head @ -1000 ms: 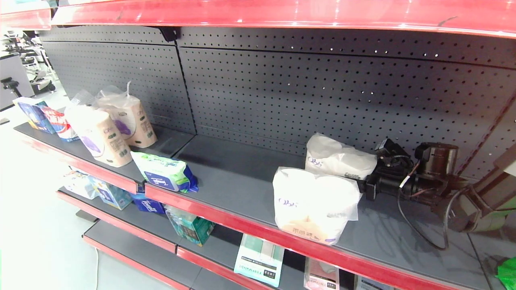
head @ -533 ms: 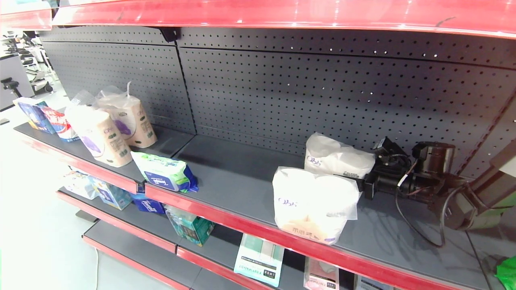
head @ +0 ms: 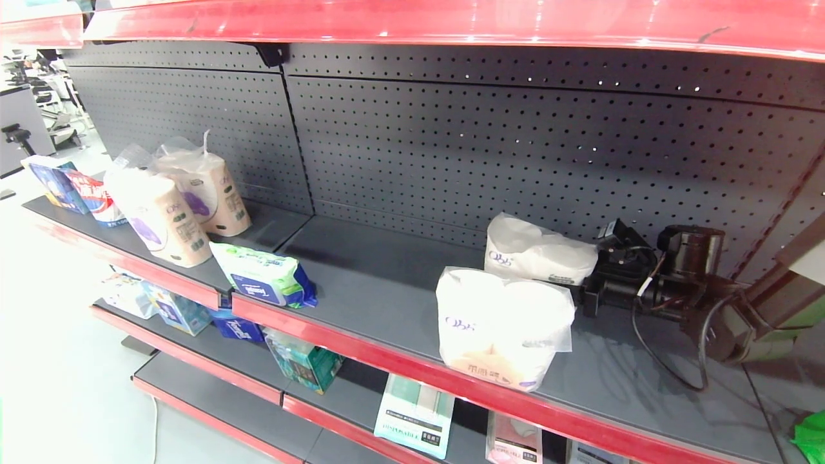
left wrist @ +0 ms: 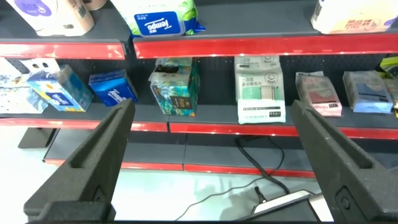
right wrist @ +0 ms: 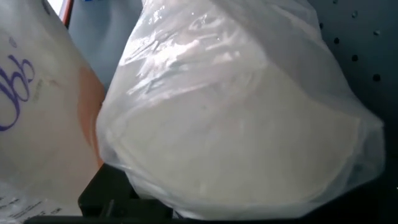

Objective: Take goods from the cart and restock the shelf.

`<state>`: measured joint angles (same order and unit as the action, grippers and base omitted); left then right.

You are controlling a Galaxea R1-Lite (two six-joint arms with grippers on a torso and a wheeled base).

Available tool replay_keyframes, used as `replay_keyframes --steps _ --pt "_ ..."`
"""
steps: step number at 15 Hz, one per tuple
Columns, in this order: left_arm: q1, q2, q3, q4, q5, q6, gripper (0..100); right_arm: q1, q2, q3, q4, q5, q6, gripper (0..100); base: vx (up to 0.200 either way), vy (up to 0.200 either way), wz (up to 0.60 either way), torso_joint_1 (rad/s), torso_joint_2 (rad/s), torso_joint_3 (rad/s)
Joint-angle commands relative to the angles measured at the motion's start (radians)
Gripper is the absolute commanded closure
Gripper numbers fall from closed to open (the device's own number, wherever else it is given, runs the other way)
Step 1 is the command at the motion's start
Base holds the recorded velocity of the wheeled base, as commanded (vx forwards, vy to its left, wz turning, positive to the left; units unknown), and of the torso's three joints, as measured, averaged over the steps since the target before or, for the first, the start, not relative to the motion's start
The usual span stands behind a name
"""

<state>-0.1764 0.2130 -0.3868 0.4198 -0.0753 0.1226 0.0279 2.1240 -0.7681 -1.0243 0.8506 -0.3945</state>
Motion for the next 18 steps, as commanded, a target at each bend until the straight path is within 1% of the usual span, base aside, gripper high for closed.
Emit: replay_keyframes --steps 1,11,13,18 --pt "0.0 0.009 -0.001 -0.001 0.0 0.0 0 -0.008 0.008 0.0 0.0 0.024 0.0 100 0.0 0.0 0.0 0.0 0.0 0.0" --pt "0.0 0.016 -0.003 -0.001 0.0 0.0 0 -0.02 0.031 -0.042 0.0 0.045 -0.017 100 0.0 0.0 0.0 0.0 0.0 0.0" --pt "0.0 0.016 -0.003 -0.001 0.0 0.0 0 -0.026 0.043 -0.051 0.0 0.114 -0.018 100 0.0 0.0 0.0 0.0 0.0 0.0" --pt "0.0 0.017 -0.003 -0.001 0.0 0.002 0 -0.048 0.042 -0.06 0.0 0.15 -0.018 100 0.0 0.0 0.0 0.0 0.0 0.0"
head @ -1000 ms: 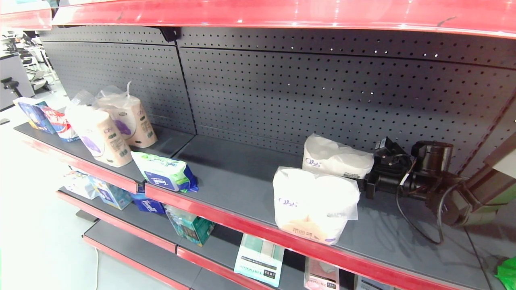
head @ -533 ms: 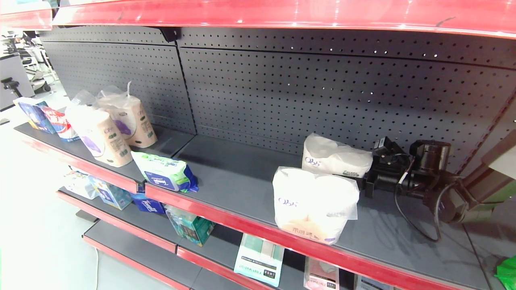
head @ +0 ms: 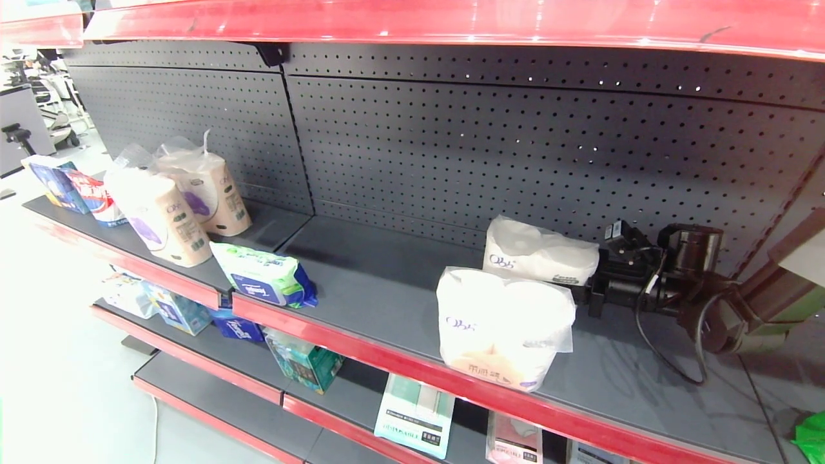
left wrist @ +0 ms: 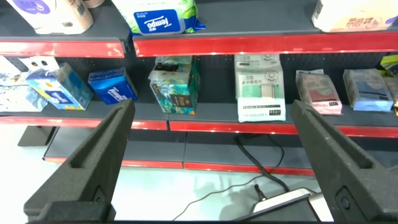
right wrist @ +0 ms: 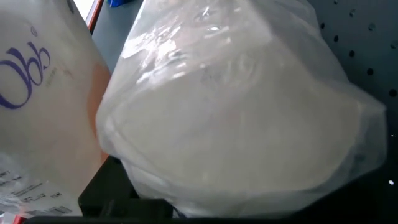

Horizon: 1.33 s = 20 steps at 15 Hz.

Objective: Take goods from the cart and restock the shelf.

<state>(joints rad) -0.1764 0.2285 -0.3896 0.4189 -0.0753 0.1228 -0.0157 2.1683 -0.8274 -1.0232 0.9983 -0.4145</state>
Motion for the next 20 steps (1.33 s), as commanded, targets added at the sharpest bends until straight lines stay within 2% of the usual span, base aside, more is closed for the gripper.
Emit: replay_keyframes --steps 1,6,13,20 --pt "0.0 0.002 0.0 0.0 0.0 0.0 0 -0.003 -0.002 -0.012 -0.002 0.002 0.003 100 0.0 0.0 0.0 0.0 0.0 0.0" --pt "0.0 0.008 0.0 0.0 0.0 0.001 0 0.002 -0.038 -0.012 0.0 0.005 0.057 100 0.0 0.0 0.0 0.0 0.0 0.0" --pt "0.0 0.009 0.0 0.0 -0.001 0.001 0 0.0 -0.048 0.036 0.002 0.005 0.052 100 0.0 0.0 0.0 0.0 0.0 0.0" --pt "0.0 0.012 -0.003 0.0 0.0 0.001 0 0.005 -0.019 0.028 0.002 0.006 0.04 100 0.0 0.0 0.0 0.0 0.0 0.0"
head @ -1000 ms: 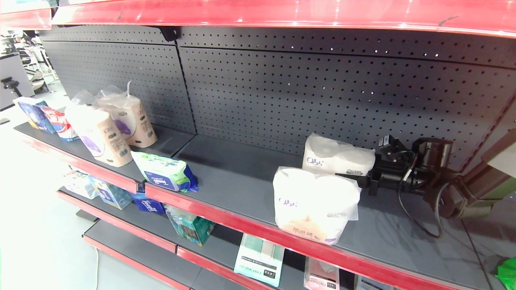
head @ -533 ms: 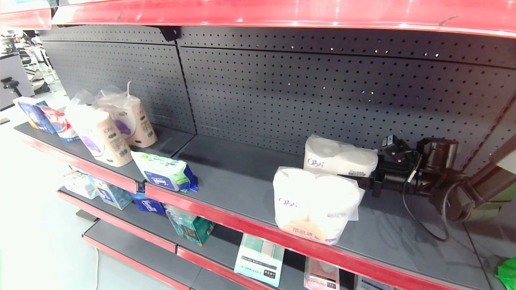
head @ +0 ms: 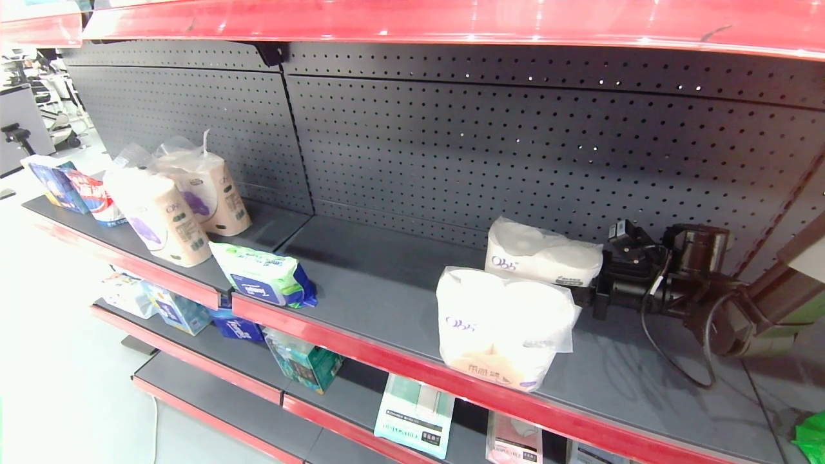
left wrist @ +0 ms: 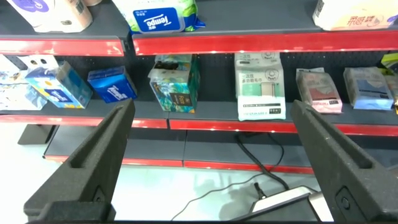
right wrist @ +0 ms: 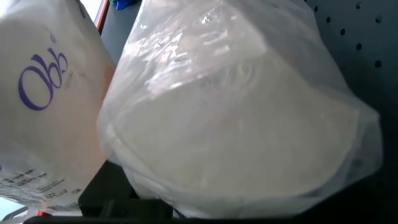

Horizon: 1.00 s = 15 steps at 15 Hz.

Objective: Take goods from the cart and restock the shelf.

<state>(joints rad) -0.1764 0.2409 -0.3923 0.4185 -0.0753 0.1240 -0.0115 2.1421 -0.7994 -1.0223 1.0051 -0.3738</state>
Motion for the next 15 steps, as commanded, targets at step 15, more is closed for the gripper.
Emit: replay_keyframes --steps 15 --pt "0.0 0.0 0.003 0.002 0.003 0.002 0 -0.002 0.007 0.012 -0.002 -0.053 0.001 100 0.0 0.0 0.0 0.0 0.0 0.0"
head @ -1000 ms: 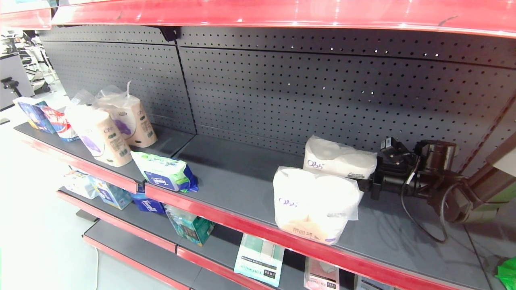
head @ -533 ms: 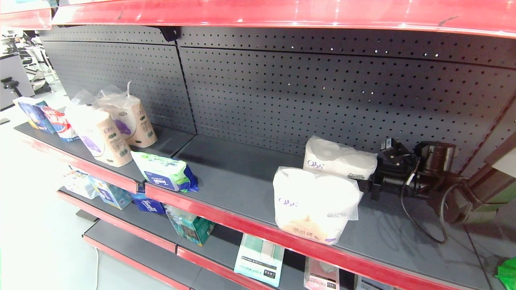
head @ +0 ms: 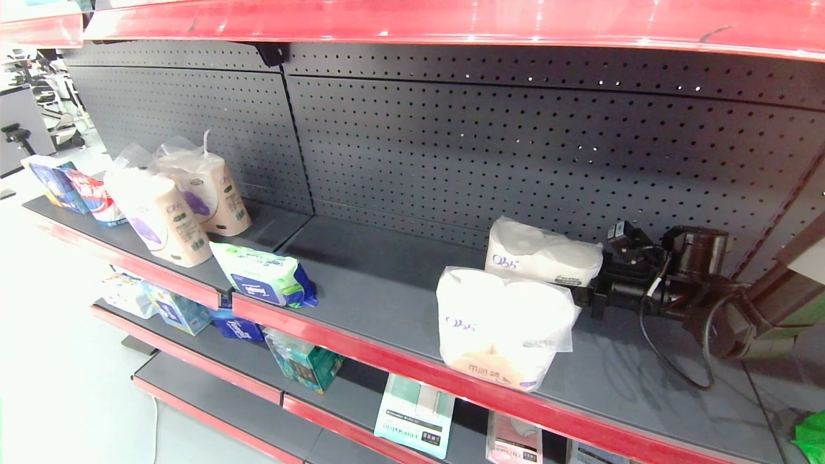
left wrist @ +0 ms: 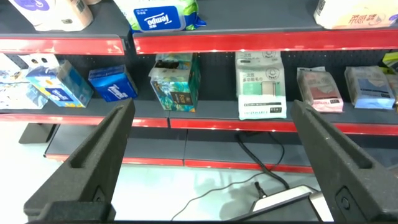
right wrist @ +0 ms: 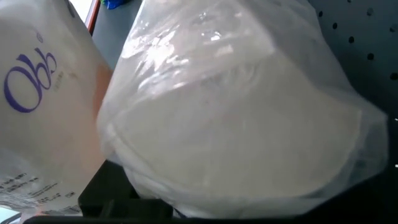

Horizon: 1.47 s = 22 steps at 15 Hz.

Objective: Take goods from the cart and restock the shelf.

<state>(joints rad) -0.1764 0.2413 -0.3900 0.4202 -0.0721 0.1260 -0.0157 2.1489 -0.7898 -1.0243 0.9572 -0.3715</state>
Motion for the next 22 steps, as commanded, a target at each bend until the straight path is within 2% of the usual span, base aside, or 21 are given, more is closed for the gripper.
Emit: replay_keyframes --steps 1,2,8,12,16,22 --pt "0.0 0.0 0.0 0.0 0.0 0.0 0 0.003 0.0 0.009 0.001 -0.017 -0.001 100 0.0 0.0 0.0 0.0 0.0 0.0" --pt "0.0 0.0 0.0 0.0 -0.002 0.0 0 0.003 0.0 0.012 0.001 -0.015 -0.001 0 0.0 0.0 0.0 0.0 0.0 0.0" --pt "0.0 0.0 0.0 -0.001 -0.002 0.0 0 -0.003 -0.04 0.037 0.0 -0.014 0.011 0 0.0 0.0 0.0 0.0 0.0 0.0" --pt "0.0 -0.002 0.0 -0.001 -0.002 0.0 0 -0.018 -0.126 0.13 0.001 -0.015 0.031 0 0.0 0.0 0.0 0.0 0.0 0.0" --pt "0.0 -0.002 -0.001 -0.001 -0.003 0.0 0 -0.081 -0.182 0.164 0.0 -0.015 0.028 0 0.0 0.0 0.0 0.0 0.0 0.0" --pt "0.0 -0.007 0.0 -0.001 -0.003 0.0 0 -0.188 -0.403 0.356 0.0 -0.017 0.031 0 0.0 0.0 0.0 0.0 0.0 0.0"
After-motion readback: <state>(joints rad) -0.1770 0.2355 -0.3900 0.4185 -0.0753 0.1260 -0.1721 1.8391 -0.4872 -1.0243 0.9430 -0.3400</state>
